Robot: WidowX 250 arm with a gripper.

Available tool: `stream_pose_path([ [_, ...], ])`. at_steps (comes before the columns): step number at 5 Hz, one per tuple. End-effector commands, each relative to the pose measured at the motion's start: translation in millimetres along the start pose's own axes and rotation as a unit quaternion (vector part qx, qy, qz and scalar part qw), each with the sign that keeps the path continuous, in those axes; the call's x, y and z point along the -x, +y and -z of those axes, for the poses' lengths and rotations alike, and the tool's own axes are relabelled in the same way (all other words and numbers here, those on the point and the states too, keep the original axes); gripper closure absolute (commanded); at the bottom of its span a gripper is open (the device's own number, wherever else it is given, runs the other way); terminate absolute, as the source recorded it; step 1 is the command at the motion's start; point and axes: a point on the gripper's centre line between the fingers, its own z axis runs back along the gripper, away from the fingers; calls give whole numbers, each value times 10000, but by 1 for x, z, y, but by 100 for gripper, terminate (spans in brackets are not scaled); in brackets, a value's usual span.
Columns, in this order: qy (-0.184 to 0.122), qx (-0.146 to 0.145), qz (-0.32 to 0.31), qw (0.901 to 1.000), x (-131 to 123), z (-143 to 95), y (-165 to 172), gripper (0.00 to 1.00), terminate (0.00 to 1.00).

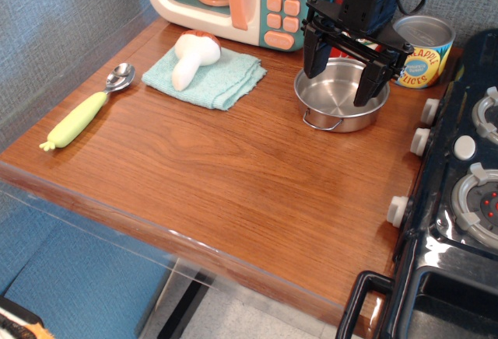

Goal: Move the corn to the right

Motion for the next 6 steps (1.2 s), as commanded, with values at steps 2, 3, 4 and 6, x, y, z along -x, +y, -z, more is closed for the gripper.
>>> stream_pose_path([
  [2, 20, 112, -214, 9997, 13, -2, 13, 0, 0],
  [3, -72, -166, -473, 9987, 39, -12, 50, 0, 0],
  [4, -200, -434, -704, 9964, 70, -11, 91, 0, 0],
  [6, 9, -385, -578, 9976, 103, 29, 183, 0, 0],
])
